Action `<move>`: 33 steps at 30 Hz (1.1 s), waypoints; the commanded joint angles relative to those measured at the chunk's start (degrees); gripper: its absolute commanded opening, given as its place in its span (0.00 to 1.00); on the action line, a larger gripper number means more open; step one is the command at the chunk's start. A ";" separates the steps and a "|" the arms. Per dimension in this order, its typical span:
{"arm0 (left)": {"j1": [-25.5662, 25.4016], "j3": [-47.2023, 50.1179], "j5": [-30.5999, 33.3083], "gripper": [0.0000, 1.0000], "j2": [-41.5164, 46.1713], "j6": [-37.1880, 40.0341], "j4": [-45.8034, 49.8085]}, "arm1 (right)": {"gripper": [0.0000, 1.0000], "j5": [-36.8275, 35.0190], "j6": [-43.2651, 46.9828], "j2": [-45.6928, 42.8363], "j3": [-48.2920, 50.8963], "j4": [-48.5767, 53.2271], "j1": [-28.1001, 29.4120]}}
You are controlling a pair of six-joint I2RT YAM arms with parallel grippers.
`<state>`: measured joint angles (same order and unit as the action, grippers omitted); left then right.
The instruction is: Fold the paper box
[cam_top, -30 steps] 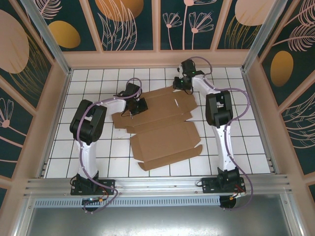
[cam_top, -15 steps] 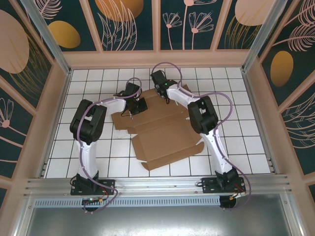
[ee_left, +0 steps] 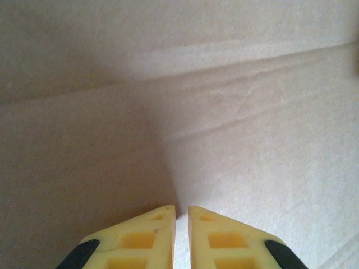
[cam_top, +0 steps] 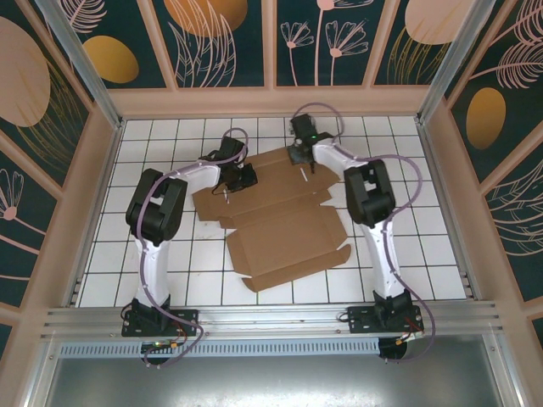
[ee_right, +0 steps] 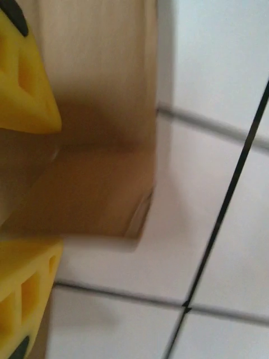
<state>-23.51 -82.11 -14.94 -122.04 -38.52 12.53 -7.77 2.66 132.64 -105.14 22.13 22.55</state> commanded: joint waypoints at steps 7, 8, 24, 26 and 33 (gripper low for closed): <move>0.20 -7.39 -2.11 0.17 -5.39 6.24 4.53 | 0.74 26.96 -9.64 -18.62 21.21 -9.48 -18.17; 0.21 -8.25 -2.26 0.17 -6.20 6.47 4.92 | 0.74 30.63 -9.36 -17.55 21.72 -9.27 -19.15; 0.22 -9.95 -4.20 0.17 -8.56 7.25 4.24 | 0.62 59.40 -6.79 -1.89 18.20 -1.04 -19.44; 0.22 -9.51 -4.44 0.16 -8.56 7.32 3.75 | 0.58 64.83 -7.44 -0.68 18.62 -1.18 -19.44; 0.22 -9.22 -4.84 0.15 -8.22 6.92 3.15 | 0.44 65.30 -10.13 -3.03 22.80 -5.34 -19.53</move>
<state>-23.51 -91.83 -19.05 -128.68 -32.53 15.20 54.87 -5.19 128.73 -85.73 14.63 1.87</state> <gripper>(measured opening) 0.157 0.447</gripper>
